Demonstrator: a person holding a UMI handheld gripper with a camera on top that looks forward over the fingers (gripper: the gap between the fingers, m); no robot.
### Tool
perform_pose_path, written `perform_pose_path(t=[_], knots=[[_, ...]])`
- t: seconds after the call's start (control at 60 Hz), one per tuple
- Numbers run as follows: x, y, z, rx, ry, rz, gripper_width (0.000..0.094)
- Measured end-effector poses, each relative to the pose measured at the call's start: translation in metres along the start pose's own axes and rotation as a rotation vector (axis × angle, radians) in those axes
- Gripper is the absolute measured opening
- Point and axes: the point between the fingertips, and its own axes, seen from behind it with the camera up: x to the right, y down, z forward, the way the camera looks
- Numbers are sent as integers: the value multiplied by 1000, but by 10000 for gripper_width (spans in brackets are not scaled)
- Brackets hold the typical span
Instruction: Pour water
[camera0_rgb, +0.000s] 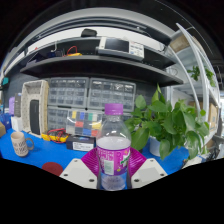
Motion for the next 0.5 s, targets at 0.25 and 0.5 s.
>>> perform_pose_path(t=[0.25,0.5], knots=[[-131,-57,35,45,-31,-415,341],[-285,-78,59,120,-121,-953,342]])
